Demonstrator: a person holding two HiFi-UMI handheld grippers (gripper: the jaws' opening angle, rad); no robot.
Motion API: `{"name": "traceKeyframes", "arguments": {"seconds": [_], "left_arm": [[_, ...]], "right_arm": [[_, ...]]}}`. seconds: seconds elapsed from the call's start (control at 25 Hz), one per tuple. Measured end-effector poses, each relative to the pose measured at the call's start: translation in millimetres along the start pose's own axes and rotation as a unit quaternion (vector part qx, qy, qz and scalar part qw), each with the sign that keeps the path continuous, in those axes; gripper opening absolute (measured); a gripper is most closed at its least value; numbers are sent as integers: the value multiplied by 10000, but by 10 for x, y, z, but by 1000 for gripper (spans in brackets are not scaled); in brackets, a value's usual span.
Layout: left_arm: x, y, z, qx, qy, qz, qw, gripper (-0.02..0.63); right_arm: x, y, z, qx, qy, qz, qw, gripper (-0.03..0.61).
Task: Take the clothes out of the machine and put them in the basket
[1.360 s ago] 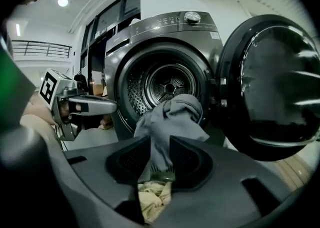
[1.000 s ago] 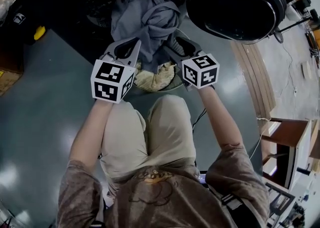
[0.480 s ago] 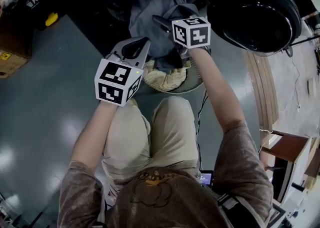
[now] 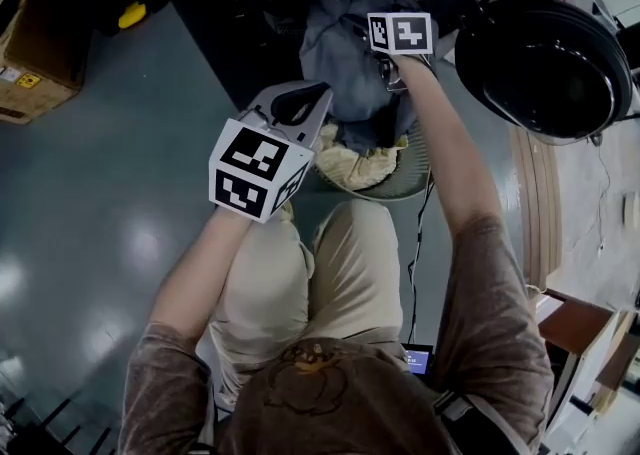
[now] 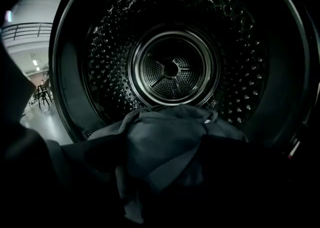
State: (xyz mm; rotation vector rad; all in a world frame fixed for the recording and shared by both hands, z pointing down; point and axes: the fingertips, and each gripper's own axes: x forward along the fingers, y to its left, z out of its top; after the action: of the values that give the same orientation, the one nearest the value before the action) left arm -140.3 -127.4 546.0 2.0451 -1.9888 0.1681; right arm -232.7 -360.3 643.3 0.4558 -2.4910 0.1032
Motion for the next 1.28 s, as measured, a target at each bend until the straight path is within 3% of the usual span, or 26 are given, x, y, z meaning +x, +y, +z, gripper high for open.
{"name": "traceKeyframes", "arguments": {"seconds": [0.44,0.76,0.96,1.28], "left_arm": [[10,44,-10,-217,-9,-149,9997,8],[27,-29,23,-289,-56,-278,9992,8],[49,-70,24,-247,-60,-288,9993,8],[44,-55,27,-146,-63,-149,9998,8]], "right_arm": [[220,-24,-79,-118,12,-135,9998,511],[136,-20,-128,-475,29,-259,9985,306],[108,-25,-139,-675,87,-387,9969,130],[-110,10,-22,-483,-30,-198,9986,101]]}}
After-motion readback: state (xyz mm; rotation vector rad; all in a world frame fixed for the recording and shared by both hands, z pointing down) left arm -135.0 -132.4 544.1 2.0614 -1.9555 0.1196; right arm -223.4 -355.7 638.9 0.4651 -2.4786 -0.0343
